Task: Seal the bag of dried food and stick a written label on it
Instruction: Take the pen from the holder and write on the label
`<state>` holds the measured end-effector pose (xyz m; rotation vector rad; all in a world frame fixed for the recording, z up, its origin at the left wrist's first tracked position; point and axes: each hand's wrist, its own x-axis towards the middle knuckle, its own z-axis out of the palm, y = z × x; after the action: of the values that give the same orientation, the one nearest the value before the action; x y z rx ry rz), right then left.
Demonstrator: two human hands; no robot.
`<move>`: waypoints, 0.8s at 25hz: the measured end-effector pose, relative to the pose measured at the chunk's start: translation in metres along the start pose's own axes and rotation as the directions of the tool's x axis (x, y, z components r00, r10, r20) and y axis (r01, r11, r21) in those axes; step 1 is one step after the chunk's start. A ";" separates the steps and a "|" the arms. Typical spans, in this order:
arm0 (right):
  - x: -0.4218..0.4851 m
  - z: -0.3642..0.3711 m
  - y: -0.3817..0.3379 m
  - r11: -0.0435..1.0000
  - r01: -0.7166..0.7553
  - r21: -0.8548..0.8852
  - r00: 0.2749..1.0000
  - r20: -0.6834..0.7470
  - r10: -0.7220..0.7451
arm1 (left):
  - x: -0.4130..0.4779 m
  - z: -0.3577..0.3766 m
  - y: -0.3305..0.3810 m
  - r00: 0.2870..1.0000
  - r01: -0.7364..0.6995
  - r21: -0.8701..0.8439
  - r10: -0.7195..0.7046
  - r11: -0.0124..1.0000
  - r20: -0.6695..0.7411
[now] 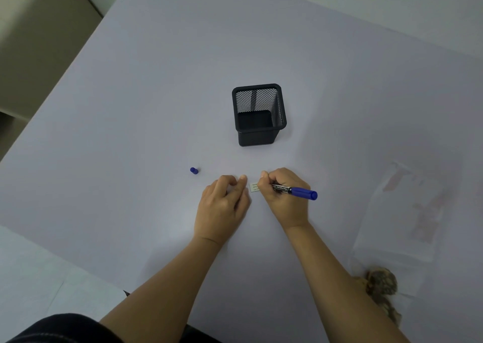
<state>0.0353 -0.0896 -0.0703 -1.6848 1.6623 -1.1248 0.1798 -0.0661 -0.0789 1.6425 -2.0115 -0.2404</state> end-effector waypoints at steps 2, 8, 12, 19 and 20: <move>0.000 0.000 0.000 1.000 0.030 0.005 0.999 0.019 -0.030 | 0.000 0.000 0.000 1.000 0.004 -0.001 -0.004 1.000 -0.001; -0.001 0.001 0.000 0.999 0.039 0.001 0.999 0.015 -0.039 | 0.000 0.000 -0.001 1.000 0.007 -0.007 -0.007 1.000 0.007; -0.001 0.001 0.000 0.999 0.041 -0.006 0.999 0.008 -0.041 | -0.001 0.000 -0.001 1.000 0.008 -0.002 -0.008 1.000 0.018; -0.001 0.002 0.001 1.000 0.023 -0.021 1.000 0.003 -0.023 | -0.001 0.000 -0.001 1.000 0.009 -0.004 -0.009 1.000 0.027; -0.001 0.002 0.001 1.000 0.022 -0.020 1.000 0.006 -0.022 | 0.000 -0.001 -0.001 1.000 0.009 -0.002 -0.009 1.000 0.027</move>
<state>0.0365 -0.0893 -0.0728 -1.7212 1.6608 -1.1165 0.1810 -0.0658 -0.0787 1.6551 -2.0236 -0.2694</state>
